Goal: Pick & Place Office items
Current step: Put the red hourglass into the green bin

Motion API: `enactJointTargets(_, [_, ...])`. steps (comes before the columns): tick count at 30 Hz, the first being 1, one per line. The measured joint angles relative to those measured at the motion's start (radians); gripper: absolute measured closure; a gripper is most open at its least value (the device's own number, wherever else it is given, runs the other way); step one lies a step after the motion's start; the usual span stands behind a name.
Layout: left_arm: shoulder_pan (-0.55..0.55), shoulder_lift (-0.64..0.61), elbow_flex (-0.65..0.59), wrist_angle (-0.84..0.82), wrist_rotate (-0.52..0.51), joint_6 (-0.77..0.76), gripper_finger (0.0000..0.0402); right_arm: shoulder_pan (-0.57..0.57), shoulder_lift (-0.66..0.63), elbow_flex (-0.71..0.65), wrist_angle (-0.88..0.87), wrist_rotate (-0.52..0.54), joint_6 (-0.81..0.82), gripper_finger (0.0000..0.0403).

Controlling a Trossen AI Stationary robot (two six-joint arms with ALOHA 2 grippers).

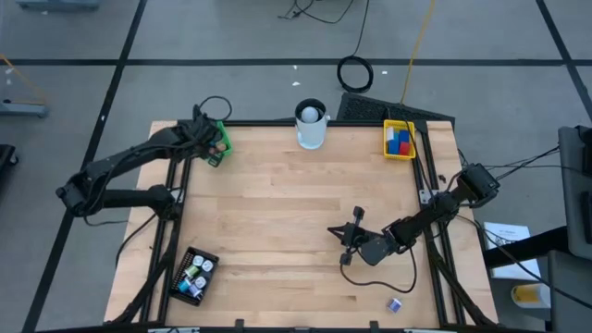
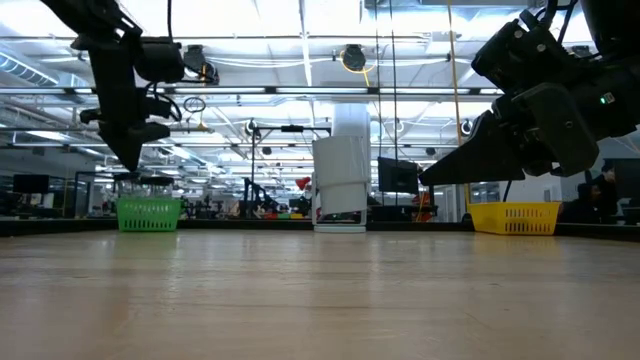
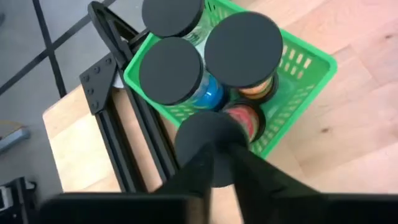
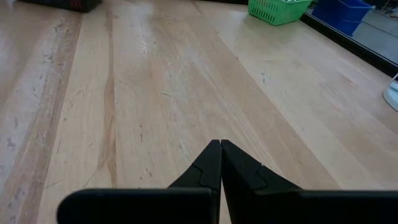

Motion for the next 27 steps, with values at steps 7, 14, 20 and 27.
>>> enactJointTargets(7, [0.028,-0.001,-0.038,0.098,0.000,0.026,0.0390,0.000,0.000,0.000,0.000,0.000,0.000,0.0403])
enactJointTargets(14, [0.054,-0.002,-0.067,0.139,-0.005,0.033,0.0395,0.000,0.000,0.000,0.000,0.000,0.000,0.0403])
enactJointTargets(20, [0.052,-0.001,-0.058,0.173,0.035,0.045,0.0389,0.000,0.000,0.000,0.000,-0.002,0.000,0.0403])
enactJointTargets(27, [0.037,0.000,-0.055,0.169,0.038,0.051,0.0397,0.000,0.000,0.000,0.000,-0.002,0.000,0.0403])
